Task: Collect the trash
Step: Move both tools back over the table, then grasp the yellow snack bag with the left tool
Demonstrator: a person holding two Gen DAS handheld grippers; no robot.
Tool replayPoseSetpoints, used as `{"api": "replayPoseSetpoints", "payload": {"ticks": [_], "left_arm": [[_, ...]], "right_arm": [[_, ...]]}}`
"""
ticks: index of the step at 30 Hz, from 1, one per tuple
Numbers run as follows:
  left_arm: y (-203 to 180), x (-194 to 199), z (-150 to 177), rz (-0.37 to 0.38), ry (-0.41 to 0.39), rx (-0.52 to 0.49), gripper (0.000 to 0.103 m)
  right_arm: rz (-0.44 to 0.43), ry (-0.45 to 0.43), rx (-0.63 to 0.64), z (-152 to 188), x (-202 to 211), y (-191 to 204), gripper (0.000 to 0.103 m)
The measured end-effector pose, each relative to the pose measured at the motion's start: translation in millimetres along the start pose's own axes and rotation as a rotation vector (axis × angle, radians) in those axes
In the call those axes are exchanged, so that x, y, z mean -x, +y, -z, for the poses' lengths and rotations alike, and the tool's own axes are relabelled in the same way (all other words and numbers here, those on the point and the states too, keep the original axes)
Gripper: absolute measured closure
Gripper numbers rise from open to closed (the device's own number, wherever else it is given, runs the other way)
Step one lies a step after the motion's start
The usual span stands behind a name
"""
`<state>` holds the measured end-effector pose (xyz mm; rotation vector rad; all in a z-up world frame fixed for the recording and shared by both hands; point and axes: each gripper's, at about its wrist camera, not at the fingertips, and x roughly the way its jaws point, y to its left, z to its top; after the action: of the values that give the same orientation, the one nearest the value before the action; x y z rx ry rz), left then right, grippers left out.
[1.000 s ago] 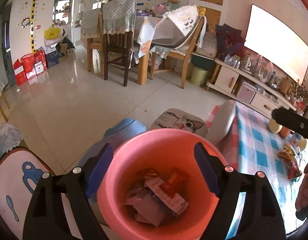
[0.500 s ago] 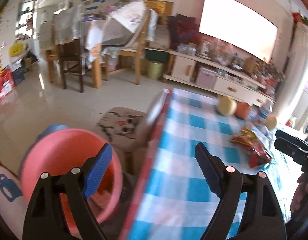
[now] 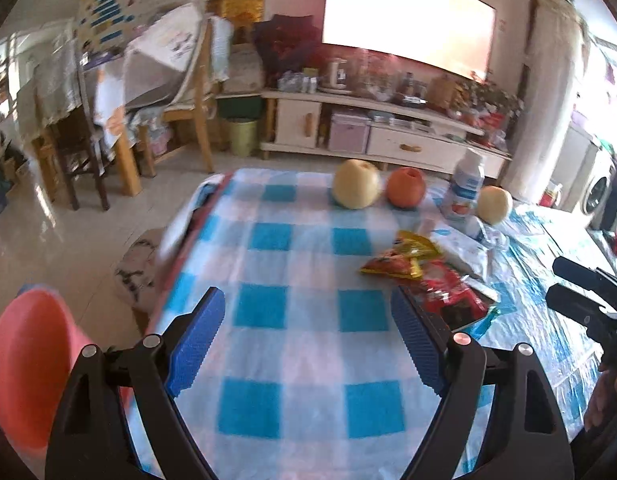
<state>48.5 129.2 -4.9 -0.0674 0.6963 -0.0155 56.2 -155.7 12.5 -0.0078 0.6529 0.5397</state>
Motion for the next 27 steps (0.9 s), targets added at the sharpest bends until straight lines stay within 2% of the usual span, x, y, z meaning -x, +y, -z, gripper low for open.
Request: {"api": "replayPoseSetpoints", "payload": {"ticks": [6, 14, 19, 23, 25, 27], "left_arm": [[-31.6, -41.0, -11.4, 0.045, 0.002, -0.039, 0.019], [-77.0, -105.6, -15.7, 0.120, 0.032, -0.134, 0.019], [-99.3, -147.7, -16.0, 0.157, 0.073, -0.178, 0.015], [-104.1, -174.0, -16.7, 0.155, 0.150, -0.173, 0.015], [-102.9, -178.8, -19.2, 0.145, 0.156, -0.163, 0.015], [-99.3, -182.1, -22.2, 0.146, 0.163, -0.146, 0.025]], "right_arm": [[0.029, 0.001, 0.032, 7.5, -4.0, -14.9, 0.028], [0.043, 0.045, 0.030, 19.4, -39.1, -46.9, 0.028], [0.032, 0.076, -0.026, 23.5, -55.1, -63.6, 0.028], [0.002, 0.080, -0.041, 20.8, -57.2, -64.6, 0.028], [-0.012, 0.085, -0.038, 20.3, -57.1, -63.2, 0.028], [-0.023, 0.091, -0.036, 20.3, -56.2, -61.4, 0.028]]}}
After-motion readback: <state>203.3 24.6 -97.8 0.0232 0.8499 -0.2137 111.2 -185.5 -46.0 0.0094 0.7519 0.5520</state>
